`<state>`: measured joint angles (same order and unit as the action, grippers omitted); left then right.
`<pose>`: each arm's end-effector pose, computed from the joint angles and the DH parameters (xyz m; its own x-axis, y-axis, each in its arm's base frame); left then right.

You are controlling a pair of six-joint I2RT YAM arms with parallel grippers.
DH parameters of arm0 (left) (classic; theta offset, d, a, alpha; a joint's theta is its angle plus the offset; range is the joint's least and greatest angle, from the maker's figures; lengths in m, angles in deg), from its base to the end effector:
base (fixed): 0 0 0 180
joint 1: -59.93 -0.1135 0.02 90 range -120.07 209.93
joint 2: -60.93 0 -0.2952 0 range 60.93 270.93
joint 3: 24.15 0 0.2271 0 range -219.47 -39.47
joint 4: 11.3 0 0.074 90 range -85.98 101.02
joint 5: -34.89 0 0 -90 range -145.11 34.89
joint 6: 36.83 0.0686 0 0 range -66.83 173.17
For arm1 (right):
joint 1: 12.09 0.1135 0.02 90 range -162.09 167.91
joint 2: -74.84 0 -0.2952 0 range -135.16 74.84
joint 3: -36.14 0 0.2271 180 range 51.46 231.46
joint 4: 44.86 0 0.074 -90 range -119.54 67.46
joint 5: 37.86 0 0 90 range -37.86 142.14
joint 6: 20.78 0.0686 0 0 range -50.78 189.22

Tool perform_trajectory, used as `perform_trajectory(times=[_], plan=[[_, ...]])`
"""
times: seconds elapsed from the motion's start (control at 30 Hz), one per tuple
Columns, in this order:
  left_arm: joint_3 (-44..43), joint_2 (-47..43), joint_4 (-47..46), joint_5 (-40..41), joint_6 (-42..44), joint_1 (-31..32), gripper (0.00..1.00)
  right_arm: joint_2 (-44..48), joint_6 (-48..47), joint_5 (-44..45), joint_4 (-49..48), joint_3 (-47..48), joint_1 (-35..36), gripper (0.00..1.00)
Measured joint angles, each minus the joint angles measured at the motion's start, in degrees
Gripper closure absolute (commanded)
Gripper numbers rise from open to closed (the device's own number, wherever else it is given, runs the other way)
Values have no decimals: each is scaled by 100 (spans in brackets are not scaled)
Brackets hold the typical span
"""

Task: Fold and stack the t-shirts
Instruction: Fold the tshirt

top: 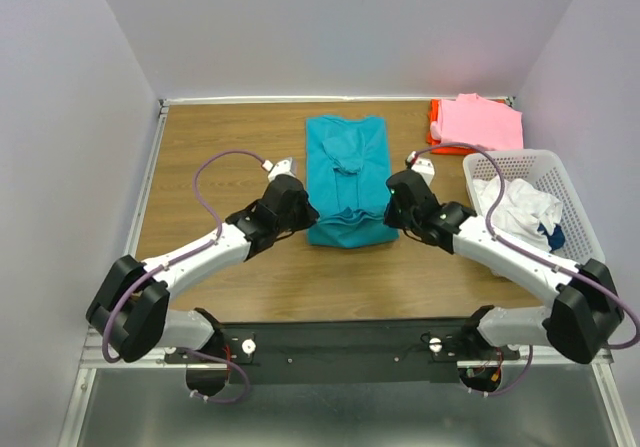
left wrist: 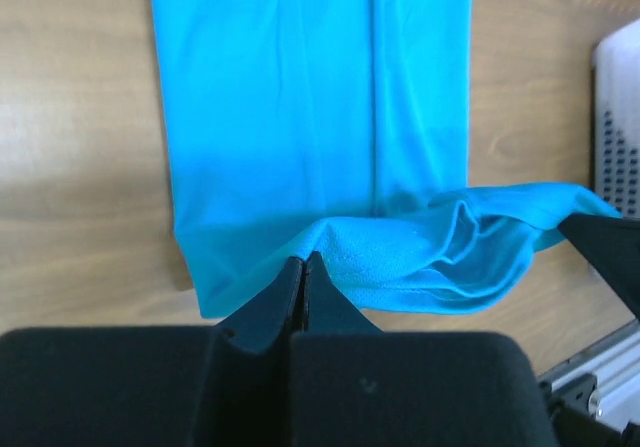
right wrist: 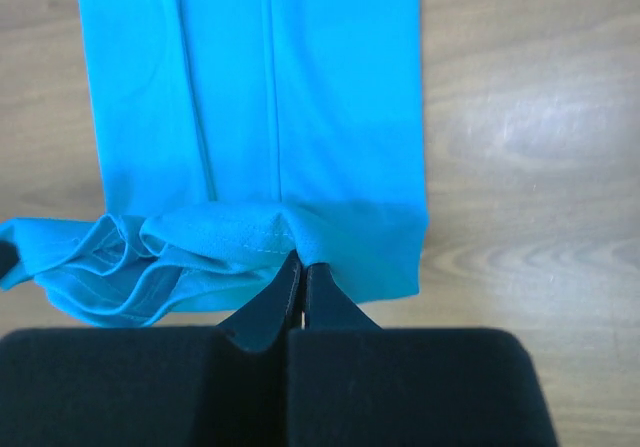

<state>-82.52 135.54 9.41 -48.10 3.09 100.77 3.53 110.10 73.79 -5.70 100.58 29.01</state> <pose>0.2122 -0.1724 0.2492 -0.7330 -0.3725 -0.5691 0.0204 0.8243 -0.5658 0.2024 0.1430 0.2668 -0.6836 0.2109 -0.6987 0.0389 0.9665 0.2536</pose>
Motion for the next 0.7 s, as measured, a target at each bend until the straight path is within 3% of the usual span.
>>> perform_trajectory(times=[0.7], plan=[[-2072, 1991, -149, -46, 942, -925, 100, -2155, -874, -446, -710, 1818, -1305, 99]])
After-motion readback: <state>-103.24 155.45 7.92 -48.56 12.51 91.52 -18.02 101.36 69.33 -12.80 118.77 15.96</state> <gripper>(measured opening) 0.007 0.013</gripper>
